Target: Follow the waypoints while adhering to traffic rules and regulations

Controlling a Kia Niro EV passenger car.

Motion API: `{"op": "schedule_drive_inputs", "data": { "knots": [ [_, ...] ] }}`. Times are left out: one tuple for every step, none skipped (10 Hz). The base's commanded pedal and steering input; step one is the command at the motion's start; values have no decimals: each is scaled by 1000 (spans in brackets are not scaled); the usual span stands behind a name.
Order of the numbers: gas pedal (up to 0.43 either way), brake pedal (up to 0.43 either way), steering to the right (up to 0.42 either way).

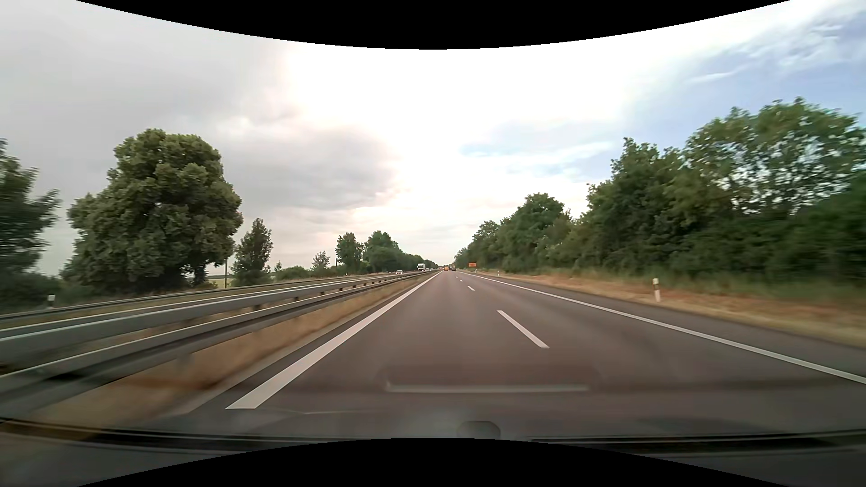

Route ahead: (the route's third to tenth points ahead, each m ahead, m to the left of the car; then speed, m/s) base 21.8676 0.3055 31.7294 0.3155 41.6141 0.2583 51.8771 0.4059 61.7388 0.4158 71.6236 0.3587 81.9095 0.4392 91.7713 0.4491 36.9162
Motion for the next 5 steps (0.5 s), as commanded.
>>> {"op": "schedule_drive_inputs", "data": {
  "knots": [
    [429,0,-3],
    [421,0,-3],
    [421,0,-3],
    [409,0,-3],
    [409,0,-4]
  ]
}}
